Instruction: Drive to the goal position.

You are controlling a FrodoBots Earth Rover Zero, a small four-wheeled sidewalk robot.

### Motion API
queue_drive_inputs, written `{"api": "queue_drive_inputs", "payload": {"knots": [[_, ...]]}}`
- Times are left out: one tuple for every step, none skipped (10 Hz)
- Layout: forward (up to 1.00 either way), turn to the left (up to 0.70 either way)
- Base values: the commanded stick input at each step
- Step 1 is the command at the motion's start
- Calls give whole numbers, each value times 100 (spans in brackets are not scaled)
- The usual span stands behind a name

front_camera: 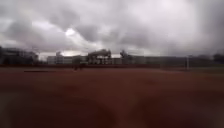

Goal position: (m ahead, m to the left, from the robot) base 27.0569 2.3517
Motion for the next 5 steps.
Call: {"api": "queue_drive_inputs", "payload": {"knots": [[70, 0], [70, 0], [70, 0], [70, 0], [70, 0]]}}
